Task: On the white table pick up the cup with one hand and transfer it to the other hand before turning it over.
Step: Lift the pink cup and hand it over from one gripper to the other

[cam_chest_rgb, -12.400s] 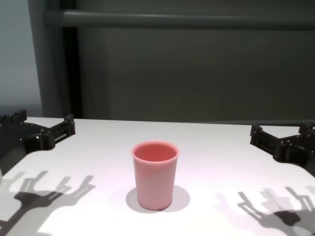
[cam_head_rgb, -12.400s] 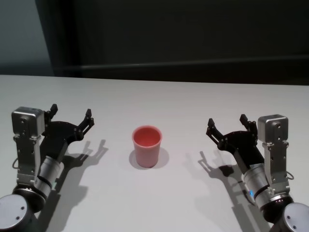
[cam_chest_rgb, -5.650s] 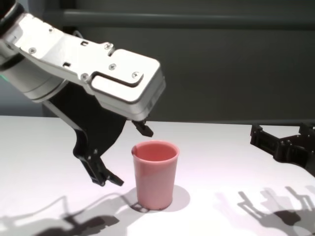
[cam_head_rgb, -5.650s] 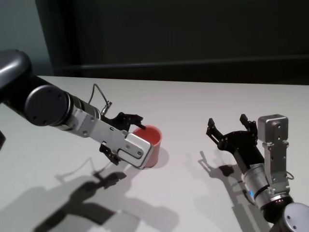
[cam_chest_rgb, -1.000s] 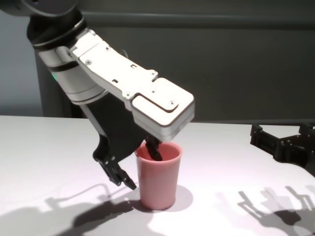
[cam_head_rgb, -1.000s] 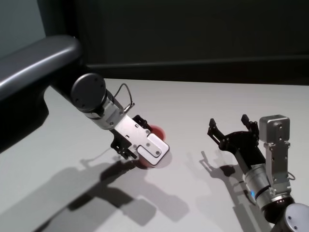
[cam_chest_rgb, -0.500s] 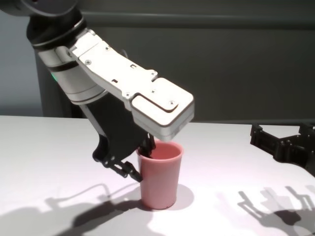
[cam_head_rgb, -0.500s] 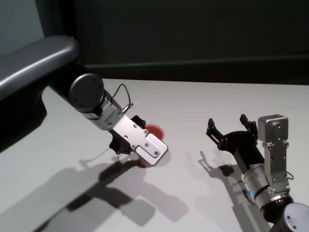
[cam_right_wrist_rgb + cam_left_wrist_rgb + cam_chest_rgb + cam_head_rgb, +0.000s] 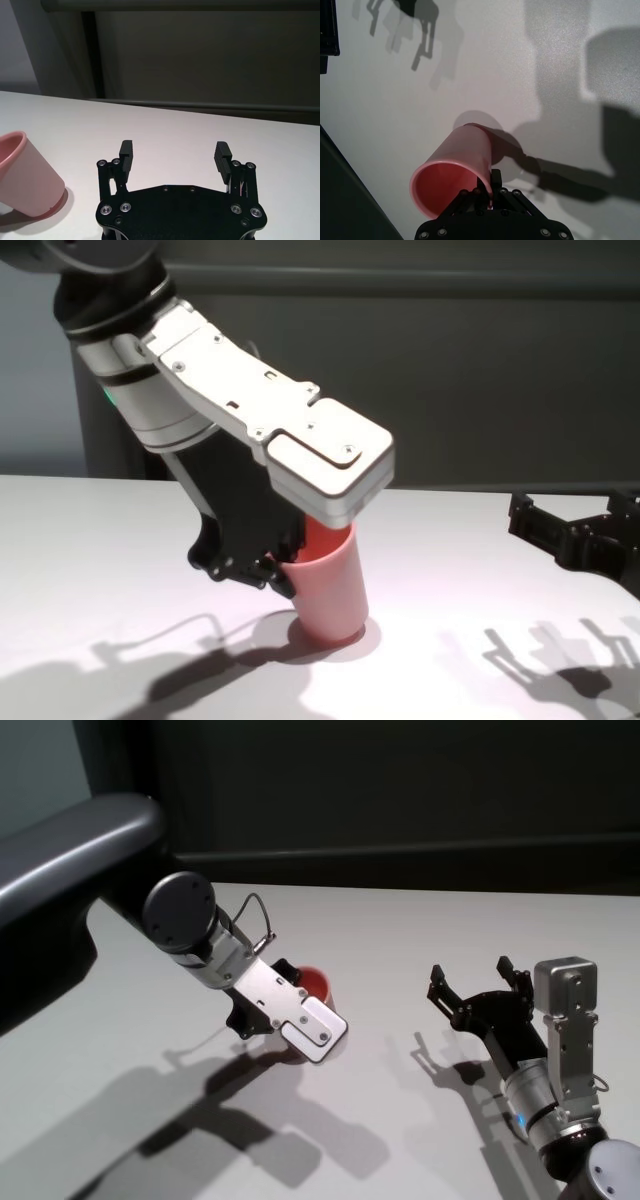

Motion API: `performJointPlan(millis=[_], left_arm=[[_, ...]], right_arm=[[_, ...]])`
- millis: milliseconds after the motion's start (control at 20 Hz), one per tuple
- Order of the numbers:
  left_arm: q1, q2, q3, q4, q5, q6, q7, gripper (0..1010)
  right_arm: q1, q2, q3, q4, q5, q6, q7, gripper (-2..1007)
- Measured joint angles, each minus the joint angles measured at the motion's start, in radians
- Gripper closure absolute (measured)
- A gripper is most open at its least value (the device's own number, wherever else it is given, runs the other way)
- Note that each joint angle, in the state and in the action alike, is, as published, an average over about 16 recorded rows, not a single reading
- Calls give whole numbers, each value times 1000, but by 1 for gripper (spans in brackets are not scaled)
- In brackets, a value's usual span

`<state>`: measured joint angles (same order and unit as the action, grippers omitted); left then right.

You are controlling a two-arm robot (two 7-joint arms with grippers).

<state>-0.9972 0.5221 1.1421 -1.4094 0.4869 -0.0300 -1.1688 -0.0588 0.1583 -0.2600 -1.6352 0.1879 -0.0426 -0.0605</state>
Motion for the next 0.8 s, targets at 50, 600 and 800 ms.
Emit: performJointPlan(millis=[50, 600, 800], left_arm=[[0, 0, 0, 0, 0, 0, 0, 938], [19, 17, -28, -20, -45, 27, 28, 959], [39, 36, -58, -41, -88, 53, 54, 959]], right_arm=[[0, 0, 0, 0, 0, 0, 0, 3], [0, 0, 0, 0, 0, 0, 0, 3], [0, 0, 0, 0, 0, 0, 0, 3]])
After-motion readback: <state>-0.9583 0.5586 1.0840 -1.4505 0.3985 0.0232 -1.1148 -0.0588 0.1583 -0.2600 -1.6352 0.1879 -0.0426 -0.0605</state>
